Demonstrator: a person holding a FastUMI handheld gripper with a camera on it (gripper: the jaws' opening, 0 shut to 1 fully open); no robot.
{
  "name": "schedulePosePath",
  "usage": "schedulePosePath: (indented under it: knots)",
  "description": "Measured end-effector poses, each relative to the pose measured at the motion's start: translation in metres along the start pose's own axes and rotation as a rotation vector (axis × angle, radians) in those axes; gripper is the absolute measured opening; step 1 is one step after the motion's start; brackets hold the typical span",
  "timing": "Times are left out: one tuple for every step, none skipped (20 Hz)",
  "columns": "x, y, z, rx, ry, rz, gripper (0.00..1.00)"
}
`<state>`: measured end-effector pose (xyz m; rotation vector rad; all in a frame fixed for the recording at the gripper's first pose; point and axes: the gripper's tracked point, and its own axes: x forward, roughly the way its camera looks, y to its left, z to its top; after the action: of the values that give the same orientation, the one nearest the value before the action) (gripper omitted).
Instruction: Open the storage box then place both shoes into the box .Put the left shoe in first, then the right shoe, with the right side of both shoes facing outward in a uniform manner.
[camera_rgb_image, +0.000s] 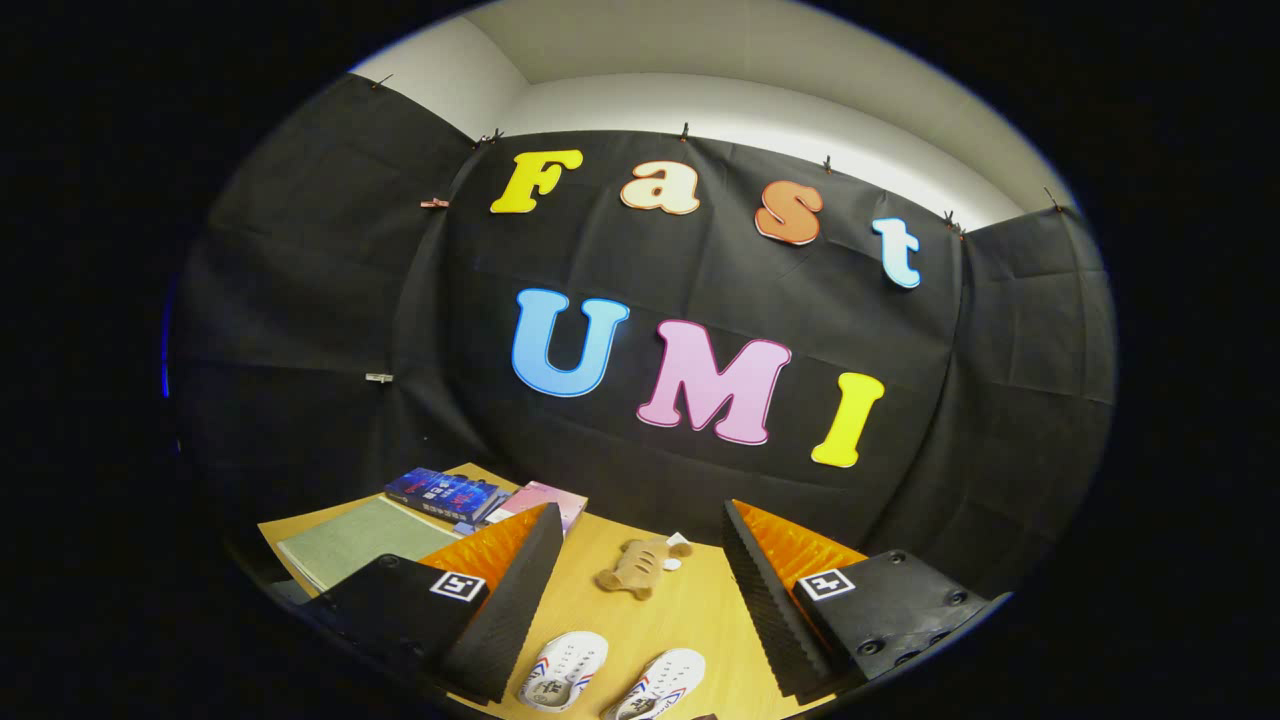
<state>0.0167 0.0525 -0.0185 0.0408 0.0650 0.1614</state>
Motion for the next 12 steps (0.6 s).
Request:
schedulePosePath:
  knots:
    - [0.005,0.007,-0.004,0.013,0.01,0.027,0.97]
    - [0.008,0.015,-0.009,0.026,0.024,0.055,0.97]
    - [0.012,0.024,-0.015,0.043,0.041,0.089,0.97]
    - [0.016,0.035,-0.023,0.065,0.062,0.127,0.97]
    - [0.019,0.046,-0.032,0.095,0.086,0.168,0.97]
    - [0.021,0.059,-0.04,0.132,0.115,0.214,0.97]
    - [0.023,0.073,-0.049,0.175,0.146,0.264,0.97]
    - [0.025,0.085,-0.058,0.219,0.184,0.308,0.97]
    - [0.026,0.096,-0.068,0.26,0.223,0.345,0.97]
    - [0.028,0.105,-0.077,0.293,0.252,0.372,0.97]
    - [0.031,0.113,-0.087,0.319,0.276,0.398,0.98]
    - [0.036,0.12,-0.095,0.337,0.3,0.421,0.98]
